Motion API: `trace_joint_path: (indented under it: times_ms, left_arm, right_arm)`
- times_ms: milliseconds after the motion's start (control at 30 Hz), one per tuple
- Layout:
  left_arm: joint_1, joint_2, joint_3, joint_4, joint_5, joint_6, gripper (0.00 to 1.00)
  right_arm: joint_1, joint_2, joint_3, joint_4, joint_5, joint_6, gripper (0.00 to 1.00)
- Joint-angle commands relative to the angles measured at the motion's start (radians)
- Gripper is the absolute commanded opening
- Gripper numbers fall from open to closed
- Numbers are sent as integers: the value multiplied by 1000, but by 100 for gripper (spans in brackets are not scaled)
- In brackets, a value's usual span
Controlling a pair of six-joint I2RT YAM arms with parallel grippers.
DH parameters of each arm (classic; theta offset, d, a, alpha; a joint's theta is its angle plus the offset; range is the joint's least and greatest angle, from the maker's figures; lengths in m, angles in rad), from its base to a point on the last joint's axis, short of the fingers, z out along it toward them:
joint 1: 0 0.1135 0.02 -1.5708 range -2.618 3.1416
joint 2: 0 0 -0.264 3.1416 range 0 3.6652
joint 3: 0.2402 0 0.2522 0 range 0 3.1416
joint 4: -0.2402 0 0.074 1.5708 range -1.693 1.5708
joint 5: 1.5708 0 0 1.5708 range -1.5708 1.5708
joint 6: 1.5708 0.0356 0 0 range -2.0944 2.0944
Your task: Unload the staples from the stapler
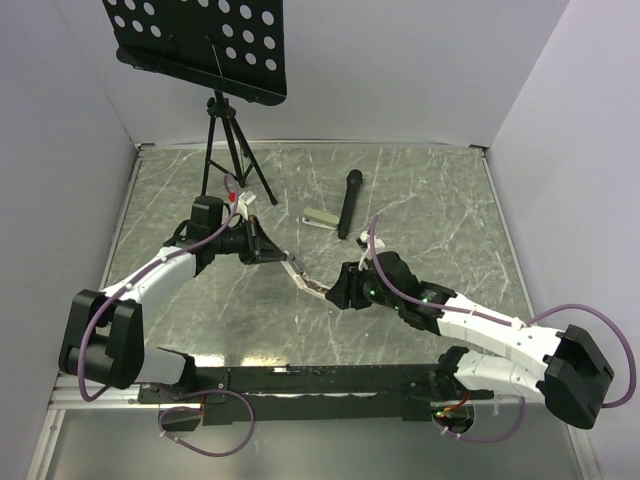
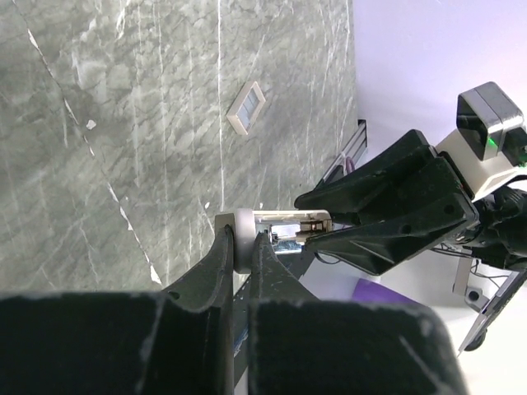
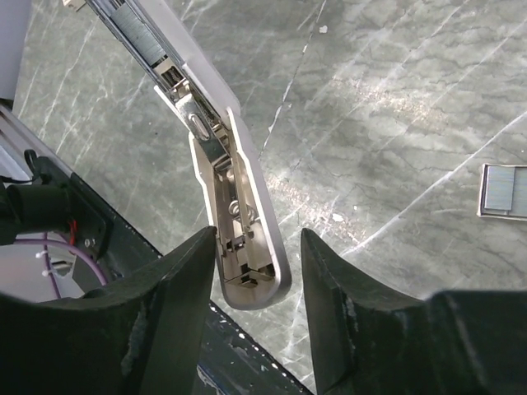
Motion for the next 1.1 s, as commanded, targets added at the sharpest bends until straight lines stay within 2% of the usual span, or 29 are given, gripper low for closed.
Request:
trace_joint_path:
  times_ms: [0, 67, 100, 267, 567, 900, 1000, 1067]
  left_arm:
    - [4, -53, 42, 87, 83, -21, 1]
    - [-16, -61, 69, 22, 37, 36, 1]
    - [-36, -62, 76, -7, 30, 48, 1]
    - [-71, -73, 82, -16, 29, 74, 1]
    - [-116, -156, 39, 60, 12, 94, 1]
    - [-117, -199, 0, 149, 84, 71, 1]
    - [-117, -199, 2, 163, 98, 68, 1]
    - [-117, -207, -1, 163, 86, 68, 1]
  right_arm:
    - [-2, -39, 17, -124, -18, -17, 56]
    - [-4, -74, 46, -144, -20, -31, 59]
    - [-5, -84, 81, -160, -14, -34, 66]
    - [-30, -114, 186, -243, -24, -92, 74]
    - [-90, -67, 278, -229, -237, -137, 84]
    - [-94, 125, 272, -62, -469, -123, 83]
    - [-96, 139, 273, -39, -474, -117, 79]
    - [-97, 140, 272, -34, -457, -115, 69]
